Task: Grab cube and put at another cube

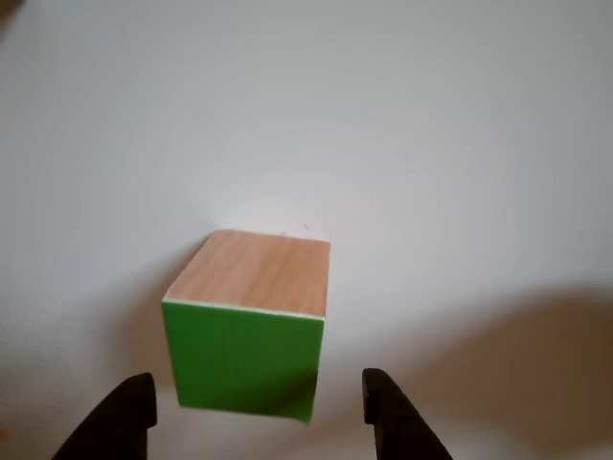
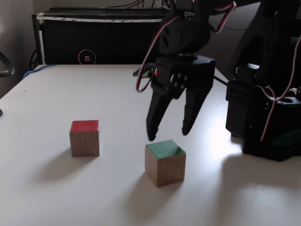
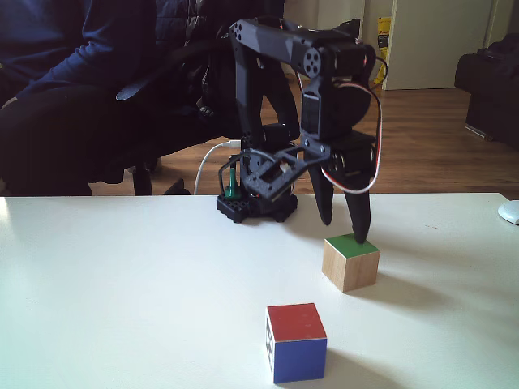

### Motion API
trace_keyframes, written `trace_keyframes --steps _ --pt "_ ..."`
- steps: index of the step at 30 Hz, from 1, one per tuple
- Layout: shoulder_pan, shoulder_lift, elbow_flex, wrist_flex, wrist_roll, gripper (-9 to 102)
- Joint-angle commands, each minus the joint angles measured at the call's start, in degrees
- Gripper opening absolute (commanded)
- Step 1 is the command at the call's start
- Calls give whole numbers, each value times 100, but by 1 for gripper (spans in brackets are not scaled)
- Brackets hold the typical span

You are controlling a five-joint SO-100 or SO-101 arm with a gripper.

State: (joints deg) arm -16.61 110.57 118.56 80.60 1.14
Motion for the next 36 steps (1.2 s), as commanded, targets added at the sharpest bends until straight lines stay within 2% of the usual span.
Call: trace_keyframes --steps 1,17,28,36 --pt "26 -229 -35 -229 79 36" --pt "-404 -1107 -79 -756 563 35" --pt "-308 -1178 -176 -835 571 18" --pt "246 26 -536 -598 677 13"
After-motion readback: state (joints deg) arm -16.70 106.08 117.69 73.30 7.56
